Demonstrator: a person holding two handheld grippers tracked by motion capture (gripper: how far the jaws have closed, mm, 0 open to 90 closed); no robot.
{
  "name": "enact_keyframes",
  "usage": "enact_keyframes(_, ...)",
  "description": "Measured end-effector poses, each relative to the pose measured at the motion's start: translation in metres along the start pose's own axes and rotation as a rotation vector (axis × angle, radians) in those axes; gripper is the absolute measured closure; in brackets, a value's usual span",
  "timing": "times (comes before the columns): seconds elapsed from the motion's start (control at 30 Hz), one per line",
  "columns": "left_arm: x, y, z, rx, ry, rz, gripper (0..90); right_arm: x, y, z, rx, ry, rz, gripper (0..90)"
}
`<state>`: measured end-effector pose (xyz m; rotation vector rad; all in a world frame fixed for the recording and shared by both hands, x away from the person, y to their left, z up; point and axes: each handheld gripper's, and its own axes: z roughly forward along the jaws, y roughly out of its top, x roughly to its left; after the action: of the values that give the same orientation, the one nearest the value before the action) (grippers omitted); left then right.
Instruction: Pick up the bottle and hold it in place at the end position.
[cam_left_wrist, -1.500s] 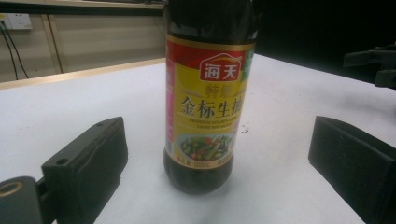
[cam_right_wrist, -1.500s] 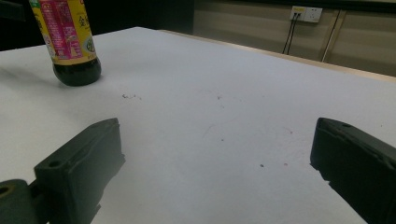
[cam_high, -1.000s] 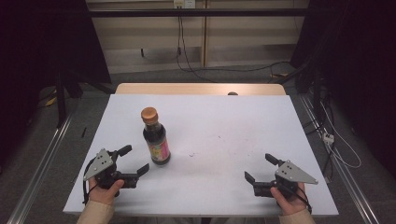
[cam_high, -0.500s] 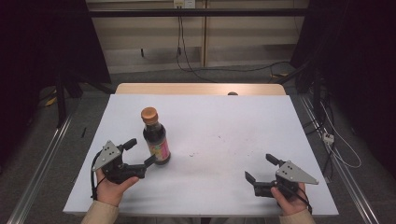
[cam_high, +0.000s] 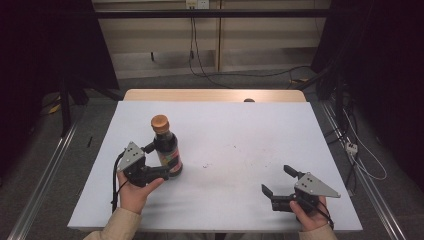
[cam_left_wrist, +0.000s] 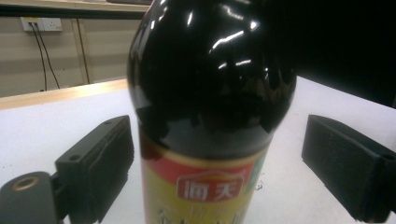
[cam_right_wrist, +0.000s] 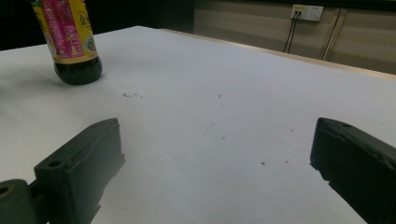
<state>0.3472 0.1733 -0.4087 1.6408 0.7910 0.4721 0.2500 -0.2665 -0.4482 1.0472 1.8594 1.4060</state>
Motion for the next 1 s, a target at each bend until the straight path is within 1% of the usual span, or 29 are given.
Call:
enact_keyframes(0.07,0.000,0.001,0.003,-0.006,0.003,-0.003,11.2,-0.001,0.000,-0.001,0.000,-0.002,0.003,1.7)
enact_keyframes(0.1,0.000,0.002,0.005,0.001,0.012,0.000,12.1,-0.001,0.000,-0.001,-0.002,-0.002,0.006,1.7)
enact_keyframes(0.13,0.000,0.002,0.005,0.001,0.012,0.000,12.0,-0.001,0.000,-0.001,-0.002,-0.002,0.006,1.7)
enact_keyframes(0.17,0.000,0.002,0.006,0.001,0.012,-0.008,12.5,-0.002,0.000,-0.001,-0.002,-0.006,0.005,1.7)
enact_keyframes(0.23,0.002,0.002,0.008,0.011,0.013,0.006,13.2,-0.002,0.000,-0.001,-0.002,-0.007,0.007,1.7)
enact_keyframes(0.27,0.001,0.002,0.010,0.006,0.009,-0.010,13.3,-0.002,0.000,-0.001,-0.002,-0.007,0.008,1.7)
enact_keyframes(0.3,0.000,0.002,0.011,0.009,0.008,-0.010,14.0,-0.002,0.000,-0.001,-0.002,-0.007,0.008,1.7)
enact_keyframes(0.33,0.001,0.003,0.012,0.017,0.014,0.015,14.3,-0.002,0.000,-0.001,-0.001,-0.007,0.008,1.7)
enact_keyframes(0.37,0.000,0.003,0.014,0.019,0.021,0.003,14.8,-0.002,0.000,-0.001,-0.002,-0.007,0.008,1.7)
enact_keyframes(0.43,0.001,0.003,0.014,0.018,0.024,0.010,15.6,-0.002,0.000,-0.001,-0.002,-0.006,0.009,1.7)
enact_keyframes(0.47,0.001,0.003,0.014,0.016,0.024,0.006,17.2,-0.002,0.000,-0.002,-0.003,-0.006,0.008,1.7)
enact_keyframes(0.5,0.001,0.002,0.015,0.014,0.024,-0.010,17.2,-0.002,0.000,-0.002,-0.003,-0.006,0.008,1.7)
enact_keyframes(0.6,0.002,0.002,0.016,0.018,0.024,-0.008,18.7,-0.002,0.000,-0.002,-0.003,-0.004,0.009,1.7)
enact_keyframes(0.63,0.002,0.002,0.016,0.015,0.025,-0.001,19.3,-0.003,0.000,-0.002,-0.003,-0.004,0.008,1.7)
enact_keyframes(0.7,0.002,0.002,0.016,0.012,0.026,-0.007,19.8,-0.002,0.000,-0.002,-0.004,-0.005,0.011,1.7)
enact_keyframes(0.83,0.003,0.002,0.016,0.011,0.029,0.006,22.9,-0.003,0.000,-0.002,-0.004,-0.003,0.010,1.7)
enact_keyframes(0.93,0.003,0.002,0.015,0.008,0.034,0.004,25.4,-0.003,0.000,-0.002,-0.005,-0.004,0.009,1.7)
enact_keyframes(0.97,0.004,0.003,0.015,0.011,0.036,0.016,26.1,-0.003,0.000,-0.002,-0.005,-0.007,0.010,1.7)
enact_keyframes(1.0,0.003,0.003,0.015,0.011,0.038,0.016,26.5,-0.003,0.000,-0.002,-0.006,-0.007,0.010,1.7)
